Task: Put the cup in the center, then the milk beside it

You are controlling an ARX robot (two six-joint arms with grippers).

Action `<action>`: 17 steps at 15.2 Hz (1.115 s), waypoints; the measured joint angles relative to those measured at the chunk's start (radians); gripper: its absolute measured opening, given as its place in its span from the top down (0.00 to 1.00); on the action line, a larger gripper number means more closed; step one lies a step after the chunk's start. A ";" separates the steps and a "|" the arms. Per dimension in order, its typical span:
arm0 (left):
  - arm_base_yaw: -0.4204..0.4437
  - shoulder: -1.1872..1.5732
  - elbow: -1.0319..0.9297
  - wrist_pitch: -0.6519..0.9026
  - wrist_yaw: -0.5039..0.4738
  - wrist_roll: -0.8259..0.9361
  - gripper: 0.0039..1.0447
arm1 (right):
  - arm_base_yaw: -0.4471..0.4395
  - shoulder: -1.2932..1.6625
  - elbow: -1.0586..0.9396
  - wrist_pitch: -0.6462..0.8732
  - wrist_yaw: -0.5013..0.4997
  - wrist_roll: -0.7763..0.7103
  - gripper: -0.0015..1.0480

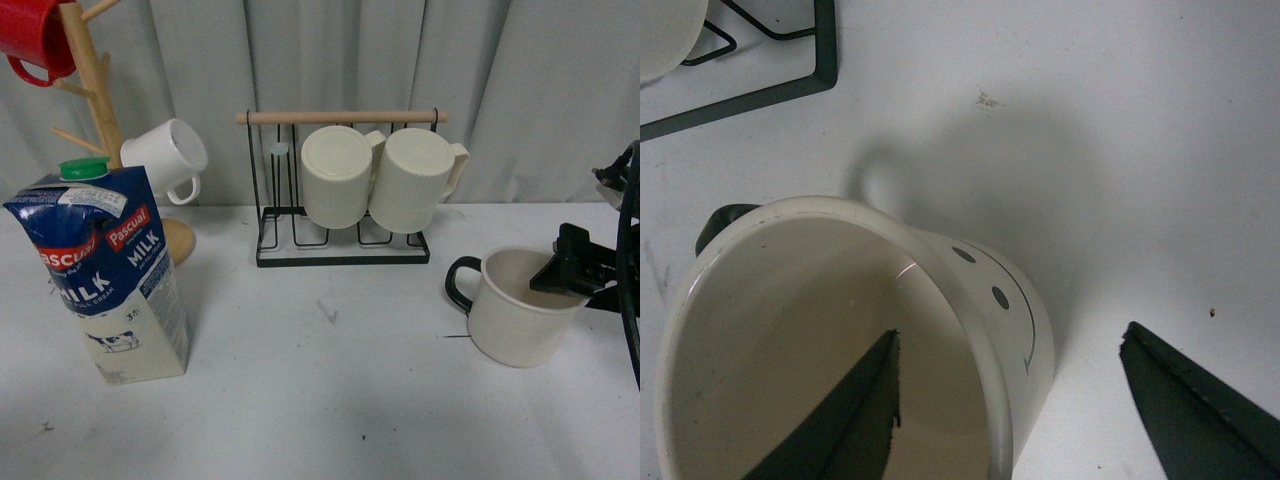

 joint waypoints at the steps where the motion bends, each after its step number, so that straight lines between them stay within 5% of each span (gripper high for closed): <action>1: 0.000 0.000 0.000 0.000 0.000 0.000 0.06 | 0.002 0.000 0.003 0.000 0.002 0.000 0.42; 6: 0.000 0.000 0.000 0.000 0.000 0.000 0.06 | 0.010 -0.002 0.015 -0.026 0.021 -0.011 0.93; 7: 0.000 0.000 0.000 0.000 0.000 0.000 0.06 | 0.016 -0.005 0.018 -0.033 0.031 -0.012 0.97; 17: 0.000 0.000 0.000 0.000 0.000 0.000 0.06 | 0.184 -0.002 0.190 -0.174 0.031 -0.026 0.97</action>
